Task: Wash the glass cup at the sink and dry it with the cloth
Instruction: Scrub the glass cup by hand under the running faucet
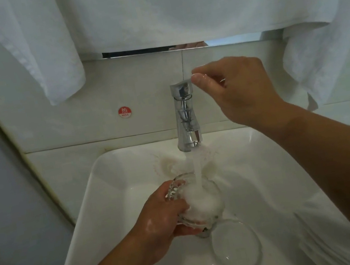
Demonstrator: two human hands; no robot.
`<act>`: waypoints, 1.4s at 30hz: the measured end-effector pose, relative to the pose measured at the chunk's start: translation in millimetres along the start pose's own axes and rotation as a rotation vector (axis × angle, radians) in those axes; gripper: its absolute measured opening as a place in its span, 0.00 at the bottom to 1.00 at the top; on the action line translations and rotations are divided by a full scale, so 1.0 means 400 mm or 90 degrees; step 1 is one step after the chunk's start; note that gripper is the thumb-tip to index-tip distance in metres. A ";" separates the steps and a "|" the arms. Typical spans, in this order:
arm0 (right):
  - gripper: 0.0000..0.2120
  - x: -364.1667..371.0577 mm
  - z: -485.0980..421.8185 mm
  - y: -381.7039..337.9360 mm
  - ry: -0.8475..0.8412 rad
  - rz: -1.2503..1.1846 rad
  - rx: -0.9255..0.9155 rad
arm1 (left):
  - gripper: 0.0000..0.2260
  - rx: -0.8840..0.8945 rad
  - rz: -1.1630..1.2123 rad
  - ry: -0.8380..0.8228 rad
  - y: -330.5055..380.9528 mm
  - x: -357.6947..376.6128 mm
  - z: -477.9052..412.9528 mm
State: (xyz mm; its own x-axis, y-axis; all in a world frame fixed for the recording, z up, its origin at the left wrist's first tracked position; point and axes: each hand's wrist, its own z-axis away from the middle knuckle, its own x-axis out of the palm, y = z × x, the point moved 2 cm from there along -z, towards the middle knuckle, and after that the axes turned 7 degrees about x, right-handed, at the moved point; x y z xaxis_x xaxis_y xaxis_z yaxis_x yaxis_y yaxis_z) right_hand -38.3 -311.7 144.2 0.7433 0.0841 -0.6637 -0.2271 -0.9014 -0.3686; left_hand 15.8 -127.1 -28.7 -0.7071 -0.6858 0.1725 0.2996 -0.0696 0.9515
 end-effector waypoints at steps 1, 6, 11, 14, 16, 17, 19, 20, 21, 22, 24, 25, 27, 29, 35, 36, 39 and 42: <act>0.15 0.001 0.004 0.001 0.007 -0.005 0.002 | 0.21 0.001 0.001 0.000 0.000 0.000 0.000; 0.14 0.007 0.025 0.003 0.034 -0.019 0.001 | 0.21 0.002 0.008 0.004 0.002 0.003 0.003; 0.14 0.009 0.032 0.003 0.050 -0.024 -0.010 | 0.21 0.003 0.006 0.009 0.002 0.001 0.001; 0.15 0.014 0.028 0.009 0.033 -0.011 0.004 | 0.22 0.004 0.001 0.009 0.002 0.001 0.000; 0.16 0.016 0.028 0.011 0.022 0.000 0.014 | 0.22 0.004 -0.001 0.010 0.003 0.000 0.001; 0.17 0.015 0.028 0.009 0.016 0.002 0.019 | 0.22 0.006 -0.005 0.008 0.003 0.000 0.001; 0.19 0.009 0.031 0.001 0.005 -0.020 0.042 | 0.22 0.016 -0.017 0.000 0.005 0.000 0.002; 0.22 0.007 0.037 0.000 -0.003 -0.045 0.071 | 0.22 0.026 -0.028 0.002 0.005 -0.001 0.001; 0.25 0.006 0.049 0.001 -0.009 -0.073 0.111 | 0.23 0.042 -0.045 0.006 0.005 -0.002 0.000; 0.26 0.008 0.068 0.008 -0.017 -0.099 0.163 | 0.23 0.062 -0.068 0.017 0.003 -0.005 -0.003; 0.23 0.028 0.127 0.037 -0.084 -0.109 0.271 | 0.24 0.126 -0.142 0.053 0.003 -0.012 -0.008; 0.22 0.046 0.164 0.056 -0.159 -0.088 0.318 | 0.25 0.170 -0.203 0.076 0.005 -0.015 -0.010; 0.19 0.092 0.238 0.081 -0.361 -0.078 0.403 | 0.24 0.255 -0.315 0.112 0.009 -0.020 -0.011; 0.19 0.141 0.300 0.087 -0.529 -0.167 0.486 | 0.21 0.328 -0.384 0.138 0.011 -0.021 -0.010; 0.14 0.218 0.340 0.066 -0.558 -0.409 0.506 | 0.20 0.469 -0.468 0.181 0.026 -0.008 0.010; 0.13 0.221 0.340 0.064 -0.539 -0.414 0.489 | 0.20 0.475 -0.469 0.183 0.029 -0.005 0.012; 0.11 0.230 0.344 0.064 -0.473 -0.370 0.438 | 0.19 0.475 -0.472 0.192 0.028 0.007 0.016; 0.05 0.232 0.344 0.064 -0.412 -0.325 0.425 | 0.19 0.391 -0.410 0.213 0.022 0.007 0.012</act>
State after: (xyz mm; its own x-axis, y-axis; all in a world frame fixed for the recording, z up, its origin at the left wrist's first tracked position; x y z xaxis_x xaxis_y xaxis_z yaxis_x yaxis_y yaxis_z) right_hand -61.9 -268.6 -16.5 0.4159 0.7741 -0.4772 -0.4289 -0.2957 -0.8536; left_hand 13.4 -126.2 -18.8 -0.3706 -0.8268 -0.4231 -0.5402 -0.1787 0.8223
